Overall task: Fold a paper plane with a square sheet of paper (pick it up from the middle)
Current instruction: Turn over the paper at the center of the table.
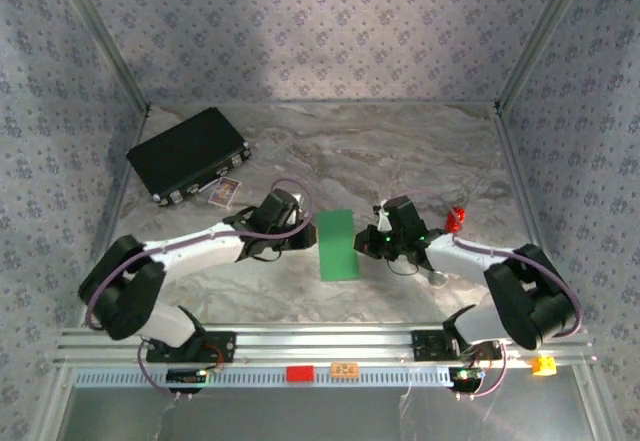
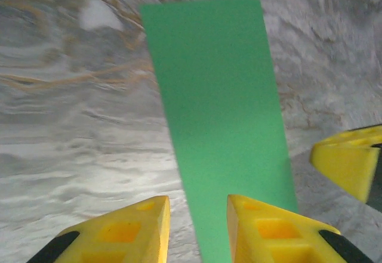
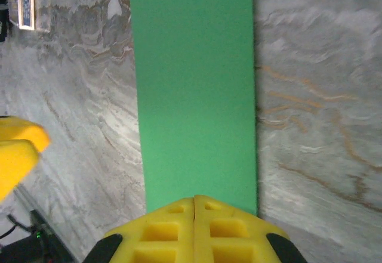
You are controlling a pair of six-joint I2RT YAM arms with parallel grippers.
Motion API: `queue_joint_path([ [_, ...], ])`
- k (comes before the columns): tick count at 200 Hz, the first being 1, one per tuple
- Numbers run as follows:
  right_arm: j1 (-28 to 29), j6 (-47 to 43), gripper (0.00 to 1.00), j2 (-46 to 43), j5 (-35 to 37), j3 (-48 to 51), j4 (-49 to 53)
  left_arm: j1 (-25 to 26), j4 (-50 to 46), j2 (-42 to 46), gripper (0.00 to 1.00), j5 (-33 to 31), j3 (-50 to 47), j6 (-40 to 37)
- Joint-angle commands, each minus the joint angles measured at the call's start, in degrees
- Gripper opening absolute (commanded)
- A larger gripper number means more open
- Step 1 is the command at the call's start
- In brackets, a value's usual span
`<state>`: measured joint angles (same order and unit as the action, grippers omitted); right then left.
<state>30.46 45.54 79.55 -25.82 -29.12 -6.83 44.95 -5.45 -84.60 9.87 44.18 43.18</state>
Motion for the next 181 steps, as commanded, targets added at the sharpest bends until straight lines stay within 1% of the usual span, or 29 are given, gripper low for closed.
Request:
queue_joint_path([
  [1,-0.2,2.0,0.04,1.9,-3.7,-0.2,-4.9,-0.5,2.4,-2.8,0.31,8.5,2.4,0.5],
  [51,-0.2,2.2,0.04,6.2,-6.0,-1.8,-6.6,-0.9,3.3,-5.4,0.34,10.8,2.8,1.6],
  [67,-0.4,2.2,0.04,7.9,-5.3,-2.3,-5.2,-1.3,3.5,-6.1,0.34,11.3,2.8,2.1],
  [92,-0.7,2.8,0.04,9.8,-4.0,-1.4,-4.9,-1.9,4.5,-6.7,0.36,12.5,2.2,3.0],
  [114,-1.5,4.0,0.04,10.3,-2.6,1.4,-6.1,-2.5,5.0,-7.6,0.37,13.2,2.2,3.5],
  [134,-2.2,5.3,0.04,11.0,-3.7,3.2,-7.4,-2.7,5.6,-8.5,0.37,14.1,2.1,4.1],
  [181,-2.3,7.8,0.04,10.9,-3.0,4.9,-8.1,-2.7,8.4,-11.3,0.36,16.3,2.0,6.2],
])
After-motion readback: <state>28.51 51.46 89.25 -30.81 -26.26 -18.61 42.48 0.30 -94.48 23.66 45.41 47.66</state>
